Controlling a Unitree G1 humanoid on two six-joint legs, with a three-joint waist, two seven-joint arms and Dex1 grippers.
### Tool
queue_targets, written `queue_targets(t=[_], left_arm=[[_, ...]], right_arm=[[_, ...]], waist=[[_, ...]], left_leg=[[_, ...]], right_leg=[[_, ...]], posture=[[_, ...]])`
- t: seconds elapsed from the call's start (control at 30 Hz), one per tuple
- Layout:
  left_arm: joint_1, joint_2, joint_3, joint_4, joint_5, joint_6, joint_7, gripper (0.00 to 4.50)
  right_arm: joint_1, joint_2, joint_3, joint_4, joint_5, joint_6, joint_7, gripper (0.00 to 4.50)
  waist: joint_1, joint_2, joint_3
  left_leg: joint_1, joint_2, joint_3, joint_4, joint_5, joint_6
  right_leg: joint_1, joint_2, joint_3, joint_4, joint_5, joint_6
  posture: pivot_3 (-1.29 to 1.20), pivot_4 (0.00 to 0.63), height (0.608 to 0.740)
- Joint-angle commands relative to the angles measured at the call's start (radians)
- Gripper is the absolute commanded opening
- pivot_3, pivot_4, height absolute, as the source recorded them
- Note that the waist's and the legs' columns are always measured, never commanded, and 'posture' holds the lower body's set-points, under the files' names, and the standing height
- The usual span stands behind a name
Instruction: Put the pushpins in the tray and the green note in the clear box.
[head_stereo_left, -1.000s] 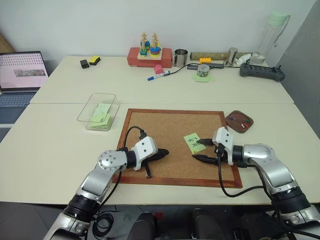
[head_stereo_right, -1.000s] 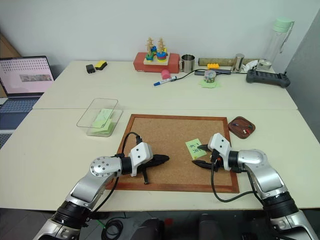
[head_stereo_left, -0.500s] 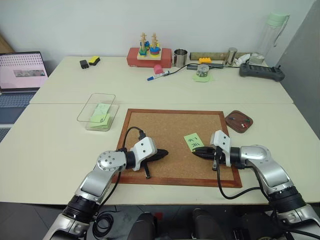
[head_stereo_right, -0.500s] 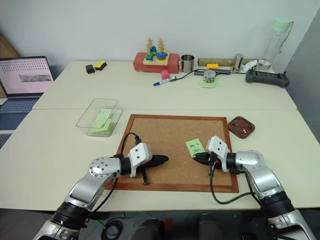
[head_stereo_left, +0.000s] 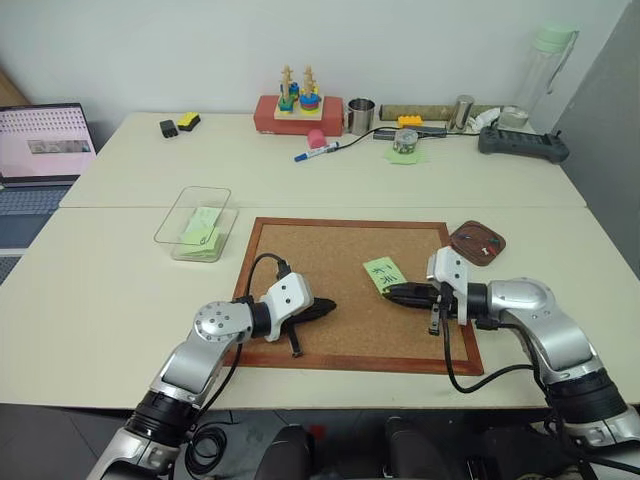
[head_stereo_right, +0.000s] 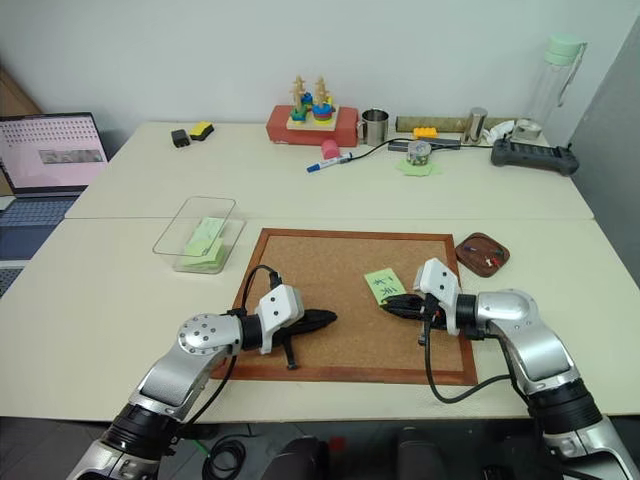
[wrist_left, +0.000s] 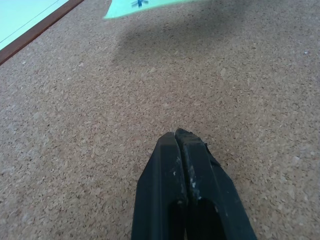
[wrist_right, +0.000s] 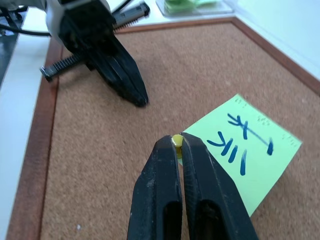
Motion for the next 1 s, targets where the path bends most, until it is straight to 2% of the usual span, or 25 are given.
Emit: queue_targets(t=[0.03,0.2,0.4,0.5,0.63,0.83,1.0], left_arm=[[-0.006,-0.016,0.088,0.015,-0.067,0.114,0.046,0.19],[0.004,-0.028,0.188,-0.114,-0.307,0.375,0.011,1.1],[0.019,-0.095,0.297,-0.184,-0.554,0.638,0.082,2.19],[0.005,-0.159,0.333,-0.187,-0.631,0.713,0.147,2.8],[-0.03,-0.245,0.347,-0.155,-0.65,0.728,0.235,3.49],[-0.087,-0.402,0.363,-0.107,-0.734,0.802,0.351,3.6],[-0.137,-0.472,0.369,-0.04,-0.744,0.787,0.382,3.6]], right_arm=[[-0.015,-0.017,-0.014,-0.041,-0.017,-0.028,-0.003,0.02],[-0.028,-0.014,-0.006,-0.033,-0.064,-0.087,-0.02,0.0],[-0.042,-0.006,-0.002,0.006,-0.125,-0.193,-0.042,0.0],[-0.053,-0.001,-0.001,0.02,-0.158,-0.257,-0.055,0.0],[-0.062,-0.003,0.005,0.029,-0.185,-0.31,-0.054,0.0],[-0.071,-0.003,0.013,0.021,-0.201,-0.338,-0.045,0.0],[-0.072,-0.012,0.021,0.002,-0.216,-0.355,-0.044,0.0]], waist=[[0.0,0.0,0.0],[-0.001,-0.001,0.001],[0.002,-0.003,0.002],[0.002,-0.004,0.002],[0.004,-0.004,0.003],[0.006,-0.005,0.003],[0.006,-0.005,0.003]], left_leg=[[0.0,0.0,0.0,0.0,0.0,0.0],[-0.002,0.0,0.0,0.0,0.0,0.0],[-0.003,-0.001,-0.001,0.0,0.0,0.0],[-0.003,-0.001,-0.002,0.0,0.0,0.0],[-0.003,-0.001,-0.001,0.0,0.0,-0.001],[-0.003,-0.001,-0.001,0.001,0.001,-0.002],[-0.003,-0.001,-0.001,0.0,0.001,-0.003]], right_leg=[[0.0,0.0,0.0,0.0,0.0,0.0],[-0.002,0.0,-0.001,0.0,0.0,0.0],[-0.002,-0.001,0.0,-0.001,0.002,-0.003],[-0.002,-0.001,0.0,-0.001,0.001,-0.002],[-0.001,-0.001,-0.001,-0.001,0.002,-0.003],[-0.001,-0.001,0.0,-0.001,0.002,-0.003],[-0.001,-0.001,0.0,-0.001,0.003,-0.004]], posture=[[0.0,0.15,0.74],[0.0,0.15,0.74],[0.0,0.15,0.74],[0.0,0.15,0.74],[0.0,0.15,0.74],[0.0,0.15,0.74],[0.0,0.15,0.74]])
